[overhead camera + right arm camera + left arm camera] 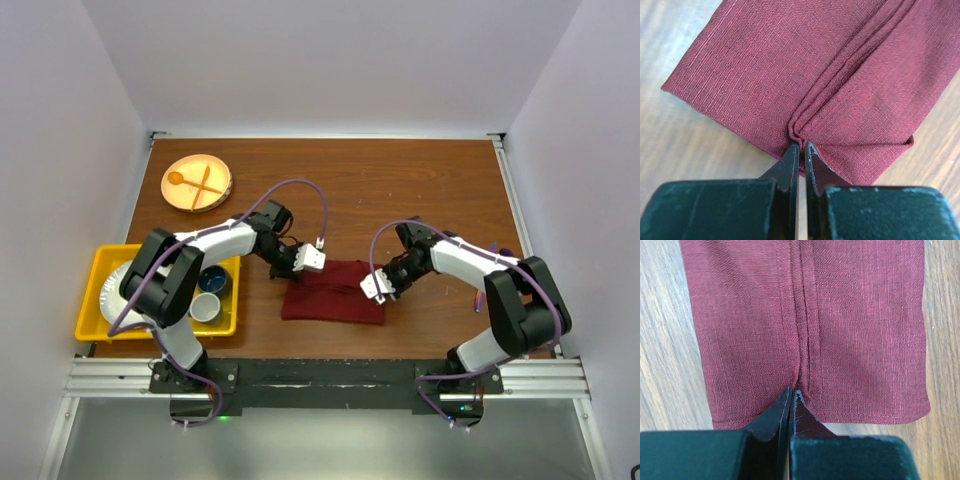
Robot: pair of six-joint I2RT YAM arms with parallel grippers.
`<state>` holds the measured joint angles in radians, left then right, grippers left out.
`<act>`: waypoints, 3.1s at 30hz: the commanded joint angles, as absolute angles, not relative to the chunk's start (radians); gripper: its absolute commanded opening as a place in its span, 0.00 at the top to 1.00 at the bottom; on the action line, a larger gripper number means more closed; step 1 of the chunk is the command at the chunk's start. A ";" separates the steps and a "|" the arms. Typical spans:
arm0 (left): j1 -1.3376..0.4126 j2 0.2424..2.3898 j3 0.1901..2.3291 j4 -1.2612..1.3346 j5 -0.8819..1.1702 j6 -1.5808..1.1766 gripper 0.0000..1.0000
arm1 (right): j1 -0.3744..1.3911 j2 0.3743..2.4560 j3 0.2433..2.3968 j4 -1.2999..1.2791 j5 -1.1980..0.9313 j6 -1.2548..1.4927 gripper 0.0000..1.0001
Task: Fold the napkin into a case and place the utensils inside
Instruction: Fold the lower triangle-folded napkin at the center of the board.
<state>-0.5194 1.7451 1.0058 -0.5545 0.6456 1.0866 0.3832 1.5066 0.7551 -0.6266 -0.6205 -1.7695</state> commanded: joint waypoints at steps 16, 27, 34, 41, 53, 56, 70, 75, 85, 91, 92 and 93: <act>-0.552 1.793 1.032 -0.581 0.566 0.983 1.00 | 0.357 1.368 0.862 -0.804 -0.592 -1.769 0.50; -0.565 1.781 1.011 -0.549 0.555 0.966 1.00 | 0.357 1.419 1.101 -0.764 -0.644 -1.040 0.60; -0.569 1.782 1.008 -0.531 0.558 0.953 1.00 | 0.356 1.473 1.092 -0.663 -0.621 -0.681 0.61; -0.571 1.779 1.002 -0.529 0.555 0.950 1.00 | 0.357 1.529 1.031 -0.565 -0.543 -0.621 0.59; -0.571 1.782 0.991 -0.522 0.555 0.925 1.00 | 0.383 1.482 0.907 -0.531 -0.491 -0.739 0.82; -0.571 1.787 0.992 -0.520 0.555 0.913 1.00 | 0.408 1.465 0.873 -0.523 -0.485 -0.768 0.87; -0.447 1.706 0.986 -0.584 0.774 0.810 0.67 | 0.437 1.649 0.873 -0.431 -0.370 -0.761 0.91; -0.318 1.603 1.006 -0.503 0.949 0.564 0.60 | 0.436 1.701 0.914 -0.428 -0.345 -0.741 0.91; -0.393 1.682 0.888 -0.081 0.849 0.020 0.66 | 0.436 1.821 1.020 -0.437 -0.342 -0.666 0.91; -0.385 1.834 0.922 -0.104 0.704 -0.018 0.75 | 0.436 1.851 1.042 -0.439 -0.331 -0.629 0.92; -0.379 1.850 0.937 -0.107 0.690 -0.017 0.76 | 0.437 1.852 1.043 -0.439 -0.330 -0.626 0.92; -0.377 1.868 0.969 -0.112 0.669 -0.009 0.77 | 0.436 1.852 1.045 -0.437 -0.321 -0.624 0.92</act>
